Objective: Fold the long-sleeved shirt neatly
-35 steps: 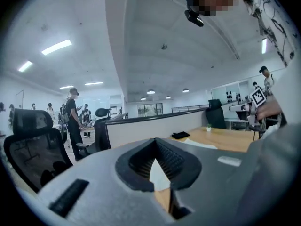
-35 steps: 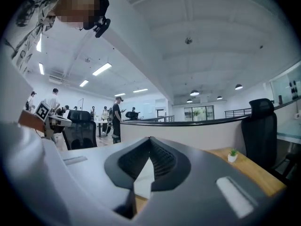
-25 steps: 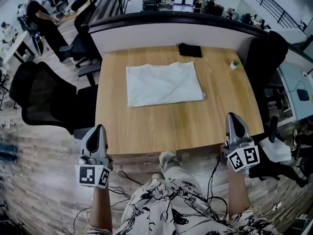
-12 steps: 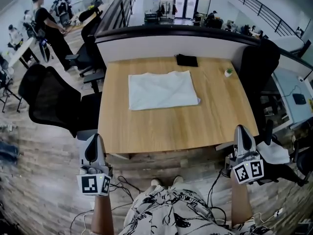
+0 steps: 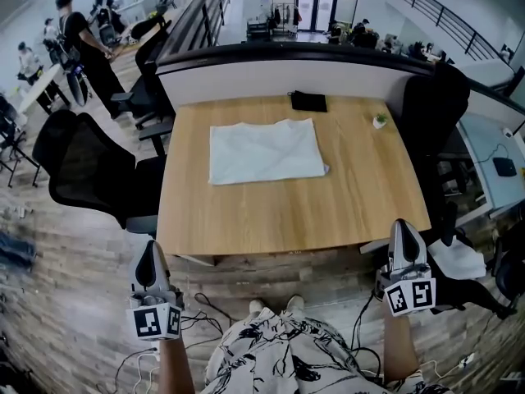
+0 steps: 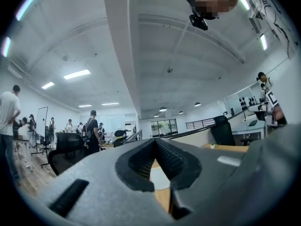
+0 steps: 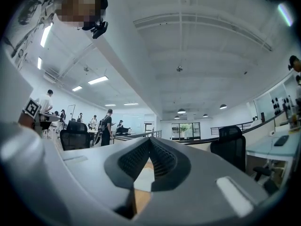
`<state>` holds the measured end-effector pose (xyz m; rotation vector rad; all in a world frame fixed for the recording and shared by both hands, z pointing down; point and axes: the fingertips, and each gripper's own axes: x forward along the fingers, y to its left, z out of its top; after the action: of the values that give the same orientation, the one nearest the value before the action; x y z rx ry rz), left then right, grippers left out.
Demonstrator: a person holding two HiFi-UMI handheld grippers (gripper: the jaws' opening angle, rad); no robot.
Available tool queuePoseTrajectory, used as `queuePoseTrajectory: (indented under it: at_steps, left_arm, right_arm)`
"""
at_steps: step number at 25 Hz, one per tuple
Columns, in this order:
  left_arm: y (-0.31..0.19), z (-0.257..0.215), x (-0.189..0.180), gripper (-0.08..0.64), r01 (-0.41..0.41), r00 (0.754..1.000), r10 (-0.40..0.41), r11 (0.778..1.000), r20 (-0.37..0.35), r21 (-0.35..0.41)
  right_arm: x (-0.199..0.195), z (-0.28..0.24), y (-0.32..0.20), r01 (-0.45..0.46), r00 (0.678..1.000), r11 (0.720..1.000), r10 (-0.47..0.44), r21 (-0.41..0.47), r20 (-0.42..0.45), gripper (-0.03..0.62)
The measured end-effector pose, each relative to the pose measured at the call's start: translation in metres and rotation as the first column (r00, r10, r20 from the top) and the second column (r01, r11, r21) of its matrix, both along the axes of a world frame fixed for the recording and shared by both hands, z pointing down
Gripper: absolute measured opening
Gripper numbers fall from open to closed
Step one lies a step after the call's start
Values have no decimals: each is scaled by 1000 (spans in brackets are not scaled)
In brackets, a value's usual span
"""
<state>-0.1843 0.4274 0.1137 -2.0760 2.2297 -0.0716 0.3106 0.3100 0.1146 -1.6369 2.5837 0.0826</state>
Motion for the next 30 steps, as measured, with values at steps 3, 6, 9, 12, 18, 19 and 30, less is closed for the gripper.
queuePoseTrajectory:
  at_steps: [3, 6, 9, 12, 18, 19, 30]
  left_arm:
    - [4, 9, -2, 3, 32, 999, -32, 999, -5, -13]
    - [4, 19, -2, 3, 59, 998, -59, 998, -7, -31]
    - [2, 23, 3, 3, 62, 998, -62, 997, -5, -42]
    - [0, 24, 6, 3, 59, 998, -59, 997, 1, -41]
    - [-4, 24, 5, 3, 61, 998, -61, 997, 9, -45]
    - [-6, 23, 6, 3, 61, 998, -60, 997, 8, -45]
    - [-8, 20, 11, 4, 57, 998, -56, 997, 26, -44]
  right_arm:
    - [-3, 8, -2, 14, 1000, 1000, -14, 4, -19, 11]
    - [-5, 15, -5, 30, 999, 1000, -30, 2, -25, 10]
    - [-8, 19, -10, 46, 999, 999, -46, -8, -21, 9]
    - [-12, 19, -14, 58, 998, 998, -58, -8, -17, 9]
    - [-16, 20, -20, 63, 998, 998, -63, -15, -17, 10]
    - [-16, 19, -22, 63, 998, 998, -63, -16, -21, 9]
    - [-21, 19, -30, 76, 996, 997, -77, -22, -35, 9]
